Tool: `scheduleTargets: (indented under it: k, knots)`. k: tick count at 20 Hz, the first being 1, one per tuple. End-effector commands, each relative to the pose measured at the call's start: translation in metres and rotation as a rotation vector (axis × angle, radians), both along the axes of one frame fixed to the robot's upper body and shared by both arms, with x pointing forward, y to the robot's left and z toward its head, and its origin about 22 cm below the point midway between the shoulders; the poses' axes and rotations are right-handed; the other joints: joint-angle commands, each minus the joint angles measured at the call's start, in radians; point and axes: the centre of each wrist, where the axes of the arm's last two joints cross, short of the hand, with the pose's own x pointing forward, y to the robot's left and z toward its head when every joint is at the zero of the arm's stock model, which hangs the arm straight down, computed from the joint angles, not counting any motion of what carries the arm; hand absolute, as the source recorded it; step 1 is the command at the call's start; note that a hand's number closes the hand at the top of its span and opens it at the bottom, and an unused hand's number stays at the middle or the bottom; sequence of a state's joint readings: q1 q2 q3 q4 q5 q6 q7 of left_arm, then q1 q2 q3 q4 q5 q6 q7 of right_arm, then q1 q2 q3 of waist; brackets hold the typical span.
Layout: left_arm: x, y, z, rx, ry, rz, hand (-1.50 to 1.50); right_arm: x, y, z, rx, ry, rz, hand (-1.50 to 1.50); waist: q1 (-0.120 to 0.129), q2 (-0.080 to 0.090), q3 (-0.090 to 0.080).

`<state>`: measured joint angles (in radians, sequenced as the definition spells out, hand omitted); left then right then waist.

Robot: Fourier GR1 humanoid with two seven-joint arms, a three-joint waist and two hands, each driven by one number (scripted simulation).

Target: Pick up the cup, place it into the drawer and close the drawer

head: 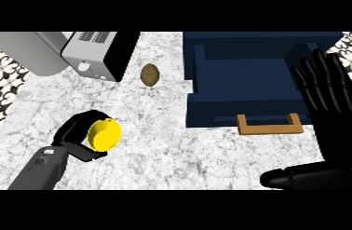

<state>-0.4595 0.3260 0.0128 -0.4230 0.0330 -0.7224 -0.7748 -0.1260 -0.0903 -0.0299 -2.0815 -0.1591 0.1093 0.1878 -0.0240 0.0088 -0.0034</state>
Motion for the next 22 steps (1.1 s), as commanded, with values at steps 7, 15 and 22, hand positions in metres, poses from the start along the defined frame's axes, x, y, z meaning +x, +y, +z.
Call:
scheduleTargets:
  k: [7, 15, 22]
  knots:
    - [-0.005, -0.005, -0.004, -0.219, -0.220, 0.083, 1.50, -0.007, -0.004, 0.006, 0.004, -0.008, -0.004, -1.50, 0.001, 0.000, -0.001]
    - [-0.031, -0.042, -0.034, -0.171, -0.348, 0.689, 1.50, -0.005, -0.013, -0.004, -0.015, 0.015, -0.026, -1.50, 0.026, -0.009, 0.003]
    - [-0.008, -0.067, 0.020, -0.231, -0.415, 0.525, 1.50, -0.009, -0.015, 0.004, -0.037, 0.026, -0.040, -1.50, 0.035, -0.014, 0.004]
